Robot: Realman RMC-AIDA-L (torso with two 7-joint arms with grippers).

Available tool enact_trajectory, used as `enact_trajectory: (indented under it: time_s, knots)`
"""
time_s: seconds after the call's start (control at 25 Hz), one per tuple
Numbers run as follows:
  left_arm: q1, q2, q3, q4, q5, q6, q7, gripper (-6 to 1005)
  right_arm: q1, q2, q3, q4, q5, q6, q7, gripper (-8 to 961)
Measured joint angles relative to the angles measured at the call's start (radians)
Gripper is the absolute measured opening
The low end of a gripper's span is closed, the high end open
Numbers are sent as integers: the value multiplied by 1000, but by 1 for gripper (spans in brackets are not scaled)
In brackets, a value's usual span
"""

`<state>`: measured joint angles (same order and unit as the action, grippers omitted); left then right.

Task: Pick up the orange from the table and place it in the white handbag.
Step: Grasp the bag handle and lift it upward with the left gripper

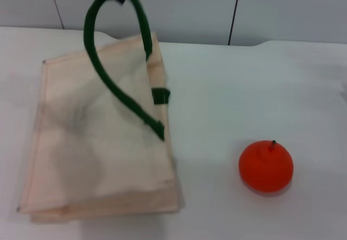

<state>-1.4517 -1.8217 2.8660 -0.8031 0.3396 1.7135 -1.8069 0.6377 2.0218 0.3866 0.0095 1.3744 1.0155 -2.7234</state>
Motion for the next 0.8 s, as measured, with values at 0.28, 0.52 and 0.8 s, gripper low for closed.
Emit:
enact_trajectory:
  time_s: [0.28, 0.52, 0.8]
  knots:
    - [-128, 19, 2, -22, 43, 104, 82, 129, -1, -2, -2, -19, 0, -36, 73, 888]
    - [-187, 21, 3, -77, 60, 190, 142, 130, 1, -5, -10, -52, -7, -50, 153, 889]
    - [-182, -4, 2, -156, 120, 216, 156, 131, 0, -15, -50, -76, -48, -41, 275, 889]
